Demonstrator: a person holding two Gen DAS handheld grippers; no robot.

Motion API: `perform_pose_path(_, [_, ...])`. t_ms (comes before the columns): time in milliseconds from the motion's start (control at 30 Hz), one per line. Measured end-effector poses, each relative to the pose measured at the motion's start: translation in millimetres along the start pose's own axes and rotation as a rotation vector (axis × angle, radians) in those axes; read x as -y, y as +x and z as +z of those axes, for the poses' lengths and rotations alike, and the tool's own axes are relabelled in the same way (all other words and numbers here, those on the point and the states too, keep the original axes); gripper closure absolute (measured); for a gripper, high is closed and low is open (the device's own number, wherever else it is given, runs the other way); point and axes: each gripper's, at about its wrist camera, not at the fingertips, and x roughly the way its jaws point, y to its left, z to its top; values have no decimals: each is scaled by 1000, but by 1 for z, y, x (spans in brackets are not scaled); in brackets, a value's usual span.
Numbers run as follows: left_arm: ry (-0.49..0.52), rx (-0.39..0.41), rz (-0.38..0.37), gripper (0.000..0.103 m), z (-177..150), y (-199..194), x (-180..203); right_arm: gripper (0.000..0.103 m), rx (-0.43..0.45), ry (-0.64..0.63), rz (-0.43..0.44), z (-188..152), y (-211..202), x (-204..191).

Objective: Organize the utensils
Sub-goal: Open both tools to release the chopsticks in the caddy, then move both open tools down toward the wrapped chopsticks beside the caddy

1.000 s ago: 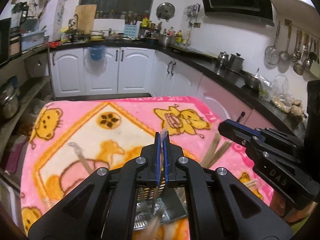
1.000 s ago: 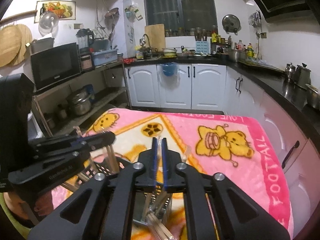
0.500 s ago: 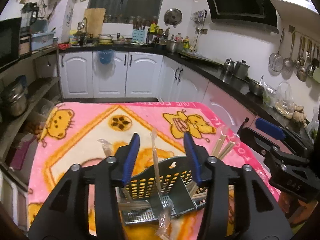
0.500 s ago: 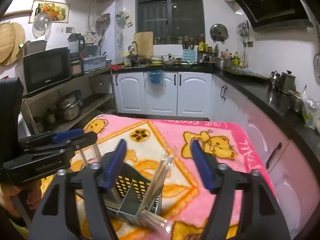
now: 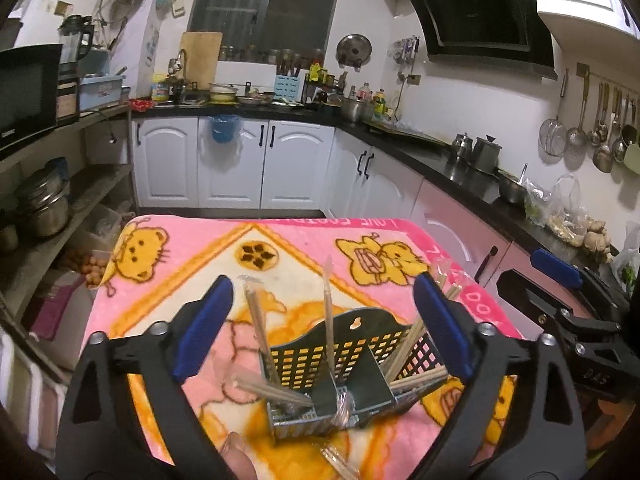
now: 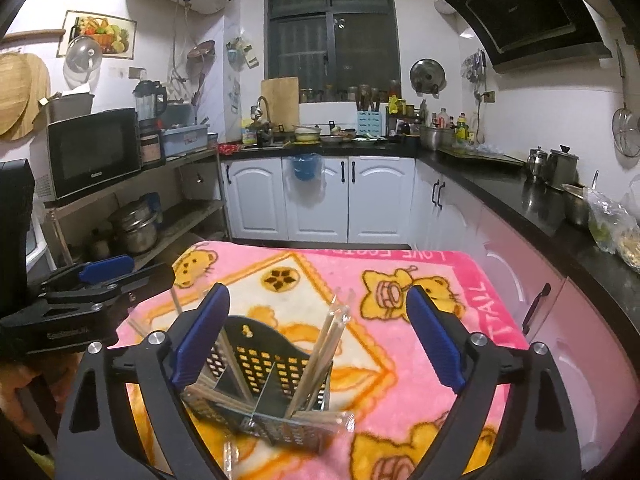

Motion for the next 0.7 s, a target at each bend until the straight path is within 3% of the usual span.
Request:
perform_pose_path(133, [-2, 16, 12, 11, -6, -14, -2, 12, 15, -6, 10, -6, -15, -5])
perform_pose_path(700, [-20, -4, 25, 11, -60, -48, -7, 10, -32, 17, 38, -64, -56, -3])
